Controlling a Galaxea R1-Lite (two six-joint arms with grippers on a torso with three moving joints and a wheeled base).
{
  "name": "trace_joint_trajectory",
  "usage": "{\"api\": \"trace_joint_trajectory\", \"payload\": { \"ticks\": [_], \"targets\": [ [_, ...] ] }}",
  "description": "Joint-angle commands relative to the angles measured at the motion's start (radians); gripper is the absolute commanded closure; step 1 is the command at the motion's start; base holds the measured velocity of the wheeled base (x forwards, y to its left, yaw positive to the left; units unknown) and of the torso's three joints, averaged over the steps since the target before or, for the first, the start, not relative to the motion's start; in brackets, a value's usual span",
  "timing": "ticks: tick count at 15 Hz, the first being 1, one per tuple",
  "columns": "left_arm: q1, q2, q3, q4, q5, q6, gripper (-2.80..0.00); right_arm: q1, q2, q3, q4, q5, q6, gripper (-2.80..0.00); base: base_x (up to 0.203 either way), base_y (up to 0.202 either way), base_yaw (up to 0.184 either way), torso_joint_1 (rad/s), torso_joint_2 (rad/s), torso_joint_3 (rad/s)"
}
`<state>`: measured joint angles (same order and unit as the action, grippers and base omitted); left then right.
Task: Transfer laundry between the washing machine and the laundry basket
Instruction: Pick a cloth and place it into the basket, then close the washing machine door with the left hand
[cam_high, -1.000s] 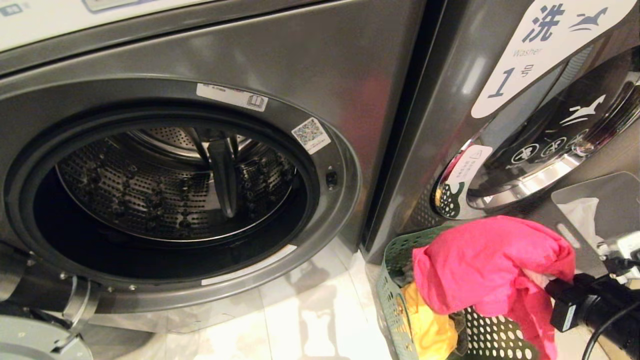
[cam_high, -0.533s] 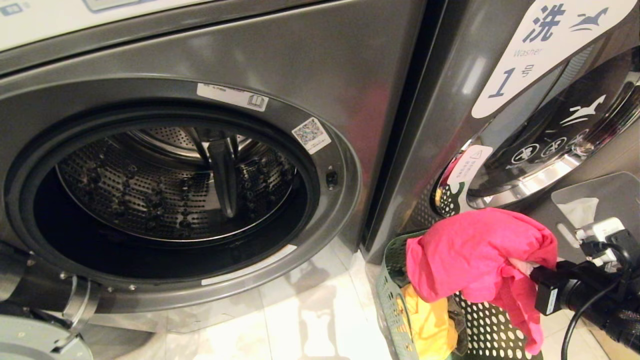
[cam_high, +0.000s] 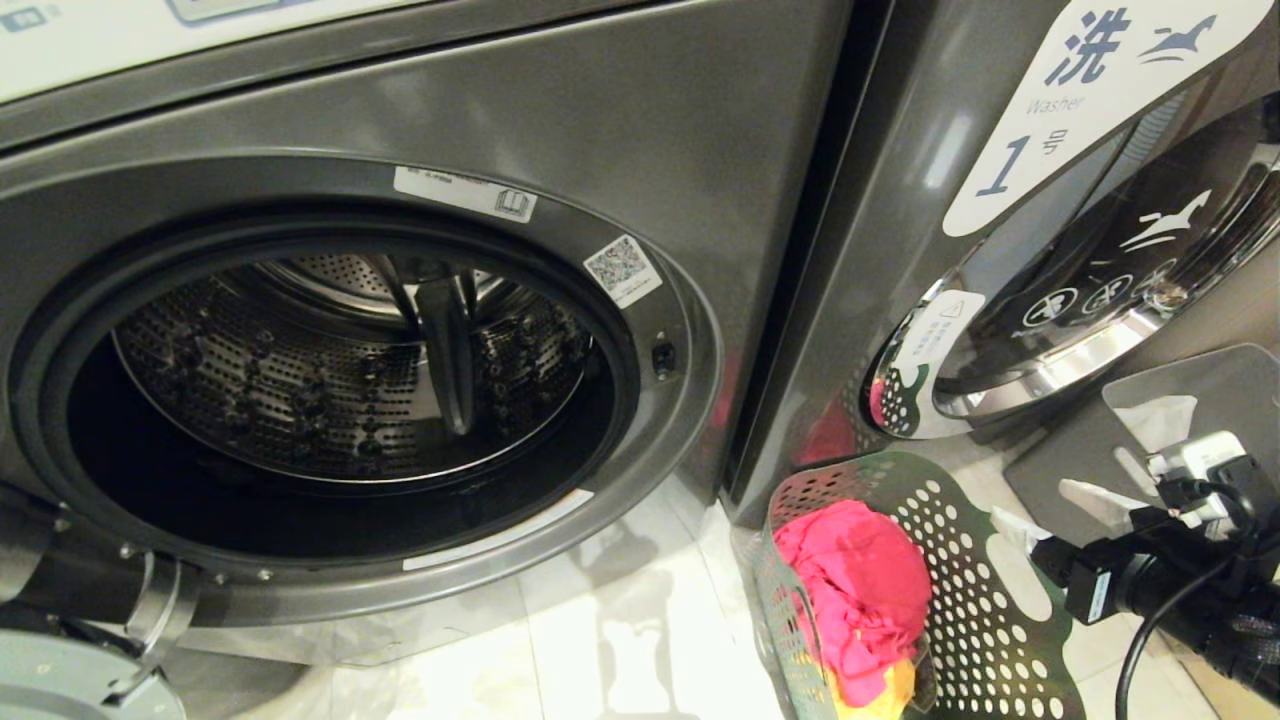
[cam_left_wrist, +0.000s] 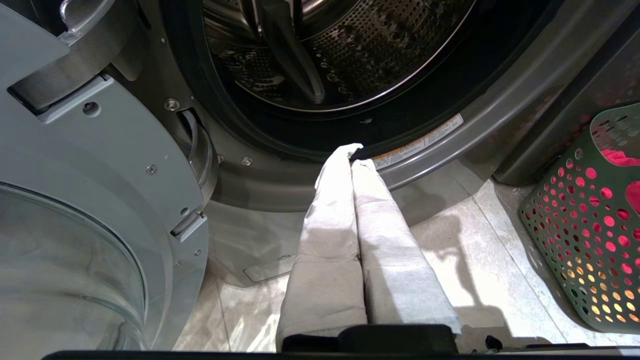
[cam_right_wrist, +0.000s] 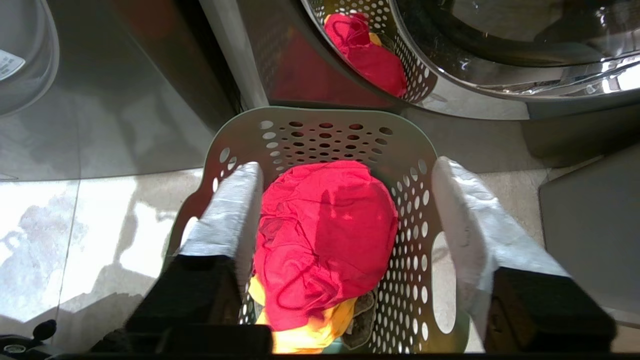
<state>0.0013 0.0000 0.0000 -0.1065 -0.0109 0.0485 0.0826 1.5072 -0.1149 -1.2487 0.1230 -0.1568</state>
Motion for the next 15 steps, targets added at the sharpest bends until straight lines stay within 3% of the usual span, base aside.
{"api": "trace_joint_trajectory", "payload": {
  "ticks": [1, 9, 13, 15],
  "targets": [
    [0.0, 0.002, 0.04, -0.001, 0.0, 0.001, 0.0, 0.0, -0.001, -0.004, -0.008, 0.001, -0.003, -2.8, 0.0, 0.0, 0.0, 0.0, 0.0, 0.0],
    [0.0, 0.002, 0.04, -0.001, 0.0, 0.001, 0.0, 0.002, -0.156, 0.048, 0.019, 0.02, -0.019, -2.8, 0.0, 0.0, 0.0, 0.0, 0.0, 0.0],
    [0.0, 0.002, 0.04, -0.001, 0.001, -0.001, 0.0, 0.011, -0.241, 0.115, 0.025, 0.046, -0.131, -2.8, 0.0, 0.0, 0.0, 0.0, 0.0, 0.0],
    [0.0, 0.002, 0.04, -0.001, 0.0, 0.001, 0.0, 0.014, -0.252, 0.115, 0.002, 0.047, -0.137, -2.8, 0.0, 0.0, 0.0, 0.0, 0.0, 0.0]
  ]
}}
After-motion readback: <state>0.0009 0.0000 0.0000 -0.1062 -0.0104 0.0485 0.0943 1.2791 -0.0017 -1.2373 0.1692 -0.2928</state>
